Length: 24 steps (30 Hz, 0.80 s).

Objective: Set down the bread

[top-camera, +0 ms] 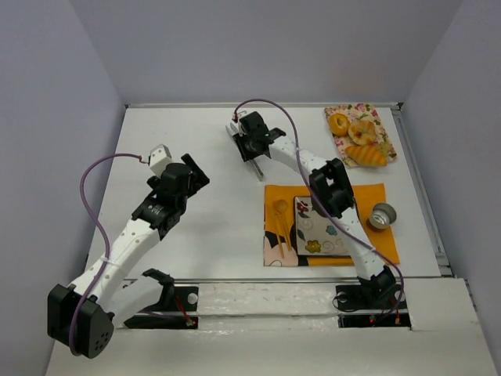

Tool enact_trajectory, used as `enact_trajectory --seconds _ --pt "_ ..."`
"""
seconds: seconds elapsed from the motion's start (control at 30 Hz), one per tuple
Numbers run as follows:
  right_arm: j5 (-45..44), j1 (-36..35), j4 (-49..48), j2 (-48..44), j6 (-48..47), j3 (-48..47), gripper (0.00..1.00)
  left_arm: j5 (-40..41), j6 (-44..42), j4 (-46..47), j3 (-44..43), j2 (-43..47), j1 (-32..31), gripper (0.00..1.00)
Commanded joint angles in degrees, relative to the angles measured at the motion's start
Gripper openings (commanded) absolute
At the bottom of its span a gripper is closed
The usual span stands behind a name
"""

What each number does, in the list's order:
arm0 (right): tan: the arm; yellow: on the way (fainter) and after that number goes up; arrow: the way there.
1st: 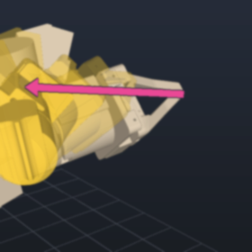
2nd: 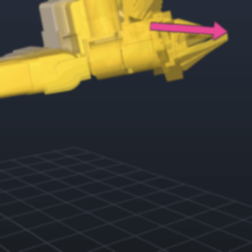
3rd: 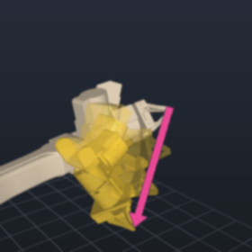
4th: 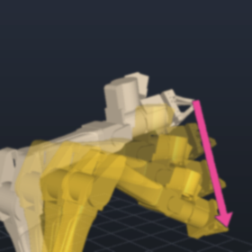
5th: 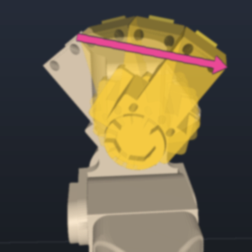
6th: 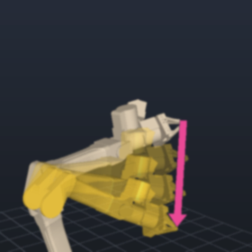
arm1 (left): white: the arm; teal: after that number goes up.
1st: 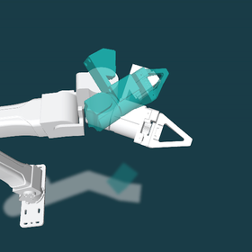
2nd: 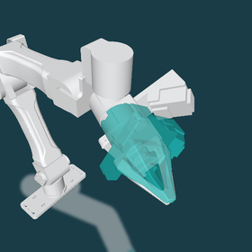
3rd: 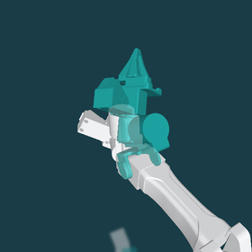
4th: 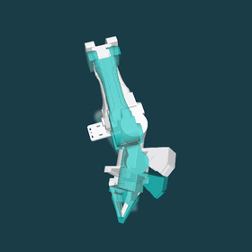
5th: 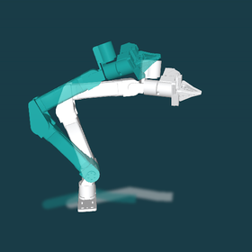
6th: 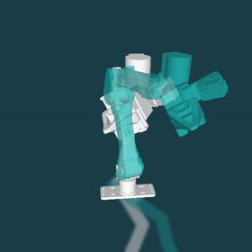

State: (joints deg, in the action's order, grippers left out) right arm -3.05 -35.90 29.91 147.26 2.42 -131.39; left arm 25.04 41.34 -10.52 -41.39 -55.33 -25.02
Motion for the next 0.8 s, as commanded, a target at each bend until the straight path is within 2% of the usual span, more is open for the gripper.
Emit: enact_trajectory --seconds 0.0,0.1,0.27,0.3,0.33,0.4,0.43,0.57,0.67,0.77 --pt "-0.73 -0.49 -2.22 -14.15 0.13 5.59 0.42 0.19 -0.91 2.87 -2.91 2.15 0.23 0.99" --pt "-3.09 -0.49 -4.07 -25.33 0.57 14.03 0.43 -1.04 -1.7 5.6 -2.65 2.07 0.23 0.99" --pt "-7.23 1.27 -7.76 -44.57 6.54 40.47 0.42 -2.62 -3.37 8.5 -4.23 0.05 0.32 0.99" --pt "-7.5 2.84 -8.28 -51.3 9.16 44.26 0.42 -2.89 -3.46 8.59 -5.01 -1.17 0.41 0.99" --pt "-8.02 3.64 -8.38 -54.77 10.4 51.51 0.42 -3.15 -3.81 8.85 -5.46 -1.88 0.41 0.99" --pt "-10.3 6.53 -8.2 -61.62 13.65 58.24 0.43 -4.37 -4.25 9.29 -6.07 -3.9 0.41 0.99" --pt "-11.01 7.68 -7.77 -68.44 14.71 64.01 0.43 -4.64 -4.51 10.08 -6.07 -4.43 0.49 0.99" --pt "-11.36 15.84 -3.29 -82.79 17.71 72.57 0.46 -6.05 -5.39 10.17 -6.34 -7.5 0.76 0.99" --pt "-13.47 23.84 2.94 -87.66 17.53 72.6 0.49 -7.45 -5.92 10.52 -6.25 -7.95 1.02 0.99" --pt "-10.07 32.54 6.99 -88.03 18.41 71.46 0.49 -7.55 -6.19 11.75 -5.64 -7.51 1.2 0.99"
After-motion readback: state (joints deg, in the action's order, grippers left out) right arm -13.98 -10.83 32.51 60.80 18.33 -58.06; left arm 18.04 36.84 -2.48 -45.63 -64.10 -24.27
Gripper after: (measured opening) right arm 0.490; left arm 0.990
